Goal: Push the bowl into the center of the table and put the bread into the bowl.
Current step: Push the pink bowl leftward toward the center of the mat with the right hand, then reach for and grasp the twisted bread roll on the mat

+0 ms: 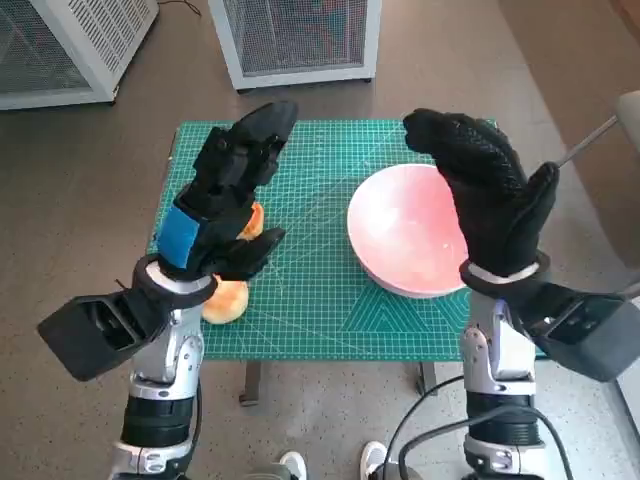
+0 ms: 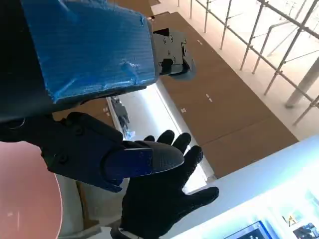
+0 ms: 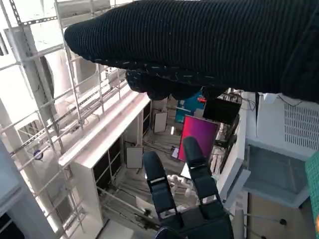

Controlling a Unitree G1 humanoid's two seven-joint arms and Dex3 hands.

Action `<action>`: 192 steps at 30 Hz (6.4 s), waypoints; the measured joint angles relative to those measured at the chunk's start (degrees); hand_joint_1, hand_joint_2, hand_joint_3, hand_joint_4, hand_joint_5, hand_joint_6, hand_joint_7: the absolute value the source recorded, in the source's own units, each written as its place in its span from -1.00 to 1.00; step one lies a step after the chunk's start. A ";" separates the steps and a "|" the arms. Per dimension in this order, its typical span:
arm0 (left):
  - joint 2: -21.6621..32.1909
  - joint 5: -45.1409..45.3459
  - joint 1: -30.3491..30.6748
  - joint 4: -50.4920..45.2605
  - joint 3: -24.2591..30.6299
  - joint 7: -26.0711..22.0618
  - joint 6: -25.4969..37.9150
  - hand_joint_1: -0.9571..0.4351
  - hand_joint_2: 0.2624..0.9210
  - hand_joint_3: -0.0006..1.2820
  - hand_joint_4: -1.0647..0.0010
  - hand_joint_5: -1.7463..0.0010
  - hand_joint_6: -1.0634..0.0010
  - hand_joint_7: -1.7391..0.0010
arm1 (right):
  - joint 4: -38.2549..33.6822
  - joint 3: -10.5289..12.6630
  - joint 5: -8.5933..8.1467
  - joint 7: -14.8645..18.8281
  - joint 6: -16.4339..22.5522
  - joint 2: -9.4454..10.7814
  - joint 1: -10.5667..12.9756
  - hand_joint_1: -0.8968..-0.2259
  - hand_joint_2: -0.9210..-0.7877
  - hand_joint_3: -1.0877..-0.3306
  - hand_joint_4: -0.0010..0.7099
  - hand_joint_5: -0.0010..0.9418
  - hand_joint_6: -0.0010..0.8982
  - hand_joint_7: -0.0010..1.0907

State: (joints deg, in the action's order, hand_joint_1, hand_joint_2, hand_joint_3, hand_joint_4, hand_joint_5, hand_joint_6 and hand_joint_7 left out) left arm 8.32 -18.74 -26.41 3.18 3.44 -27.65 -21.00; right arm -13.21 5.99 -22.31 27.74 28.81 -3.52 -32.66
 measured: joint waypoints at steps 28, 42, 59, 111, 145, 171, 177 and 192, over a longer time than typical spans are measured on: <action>-0.01 0.04 -0.04 0.25 0.09 -0.01 -0.96 -0.55 1.00 -0.27 0.90 0.92 1.00 0.41 | -17.85 9.00 0.88 0.19 9.56 -6.59 -4.80 0.21 -1.00 0.58 -0.31 -1.00 -0.90 -0.04; -0.16 0.07 -0.04 1.06 0.12 -0.04 -1.93 -0.53 1.00 -0.27 0.91 0.91 1.00 0.41 | -44.05 14.52 7.02 -12.94 15.27 -14.33 -11.31 0.33 -1.00 0.28 -0.42 -1.00 -0.99 0.02; -1.06 -0.36 -0.04 1.30 0.13 -0.13 -1.91 -0.52 1.00 -0.29 0.91 0.89 1.00 0.42 | -58.93 14.13 9.54 -20.00 5.55 -14.96 -12.45 0.45 -1.00 0.22 -0.46 -1.00 -0.81 -0.19; 0.40 -1.94 3.40 0.34 3.55 -0.78 -2.95 -0.54 1.00 -0.39 0.81 0.91 1.00 0.43 | -61.79 11.01 14.94 -19.44 -5.81 0.29 -19.93 0.31 -1.00 0.21 -0.48 -0.99 -0.75 -0.34; 4.72 2.16 2.55 5.82 6.36 0.00 -6.93 -0.57 1.00 -0.36 0.78 0.97 0.92 0.50 | -52.39 11.37 13.06 -10.31 12.60 -1.17 -21.23 0.27 -1.00 0.29 -0.39 -0.98 -0.78 -0.22; 28.38 33.49 -8.17 15.07 1.17 5.77 -1.54 -0.03 0.44 -0.99 0.97 1.00 0.94 0.73 | -9.81 4.35 -4.90 10.59 11.00 -0.54 -3.78 0.23 -1.00 0.84 -0.24 -0.98 -0.66 -0.07; 29.30 35.39 -10.57 16.29 -3.28 1.10 5.42 0.32 0.40 -0.99 1.00 1.00 0.96 0.76 | -7.29 3.94 -4.42 9.95 9.52 -0.89 -2.81 0.24 -1.00 0.83 -0.24 -0.98 -0.66 -0.07; 29.94 44.35 -17.16 16.49 -14.64 -10.07 24.67 0.46 0.42 -0.98 1.00 1.00 0.90 0.87 | -6.39 3.88 -4.23 8.32 8.92 -0.97 -1.89 0.29 -1.00 0.83 -0.24 -0.99 -0.66 -0.06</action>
State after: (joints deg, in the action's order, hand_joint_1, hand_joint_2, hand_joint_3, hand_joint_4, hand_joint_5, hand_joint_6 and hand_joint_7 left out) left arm 38.27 25.61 -43.57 19.68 -11.20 -37.72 3.67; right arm -19.59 9.87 -26.54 36.06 37.73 -4.49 -34.55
